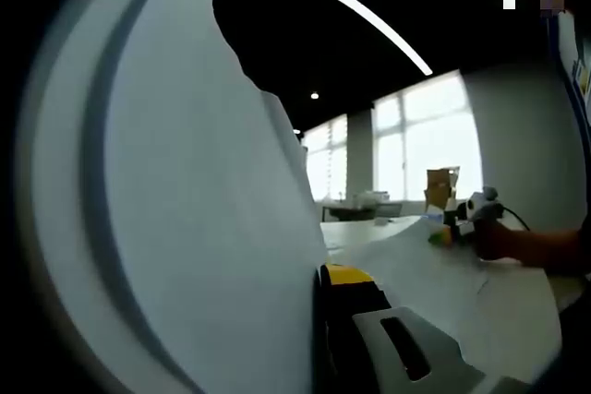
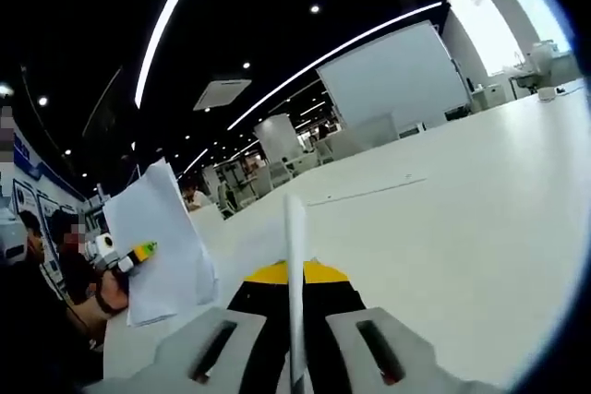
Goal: Organize the stack of printing papers by aligning and flattening the scattered papers on the table
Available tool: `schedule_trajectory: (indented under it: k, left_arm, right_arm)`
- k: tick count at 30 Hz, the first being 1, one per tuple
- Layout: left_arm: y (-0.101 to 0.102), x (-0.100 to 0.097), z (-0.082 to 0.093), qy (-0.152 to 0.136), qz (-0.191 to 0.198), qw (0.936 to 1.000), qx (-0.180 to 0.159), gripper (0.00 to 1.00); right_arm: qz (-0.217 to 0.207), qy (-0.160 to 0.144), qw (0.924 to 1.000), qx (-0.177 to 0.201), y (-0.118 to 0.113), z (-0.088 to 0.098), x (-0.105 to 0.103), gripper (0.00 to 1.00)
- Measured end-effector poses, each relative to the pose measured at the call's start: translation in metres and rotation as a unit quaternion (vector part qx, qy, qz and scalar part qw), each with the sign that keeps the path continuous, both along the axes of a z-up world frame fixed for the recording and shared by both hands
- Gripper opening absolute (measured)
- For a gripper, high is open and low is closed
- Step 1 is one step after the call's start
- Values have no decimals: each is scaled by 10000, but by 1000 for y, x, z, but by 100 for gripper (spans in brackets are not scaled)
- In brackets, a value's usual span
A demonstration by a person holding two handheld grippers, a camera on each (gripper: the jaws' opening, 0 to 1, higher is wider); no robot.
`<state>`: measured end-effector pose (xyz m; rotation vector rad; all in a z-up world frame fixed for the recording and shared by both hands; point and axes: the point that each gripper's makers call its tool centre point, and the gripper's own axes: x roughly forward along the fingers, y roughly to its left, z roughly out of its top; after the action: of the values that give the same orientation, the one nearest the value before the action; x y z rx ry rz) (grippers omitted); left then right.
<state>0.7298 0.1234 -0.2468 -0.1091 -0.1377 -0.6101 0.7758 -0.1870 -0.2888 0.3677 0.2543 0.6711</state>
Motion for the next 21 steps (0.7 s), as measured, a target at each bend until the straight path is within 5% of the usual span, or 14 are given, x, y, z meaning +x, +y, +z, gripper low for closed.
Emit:
schedule_trajectory:
  k: [21]
  left_arm:
    - [3,2,-2,2,14,10000,24,9]
  right_arm:
    - [-78,-356,9993,104,9,34,-8,0]
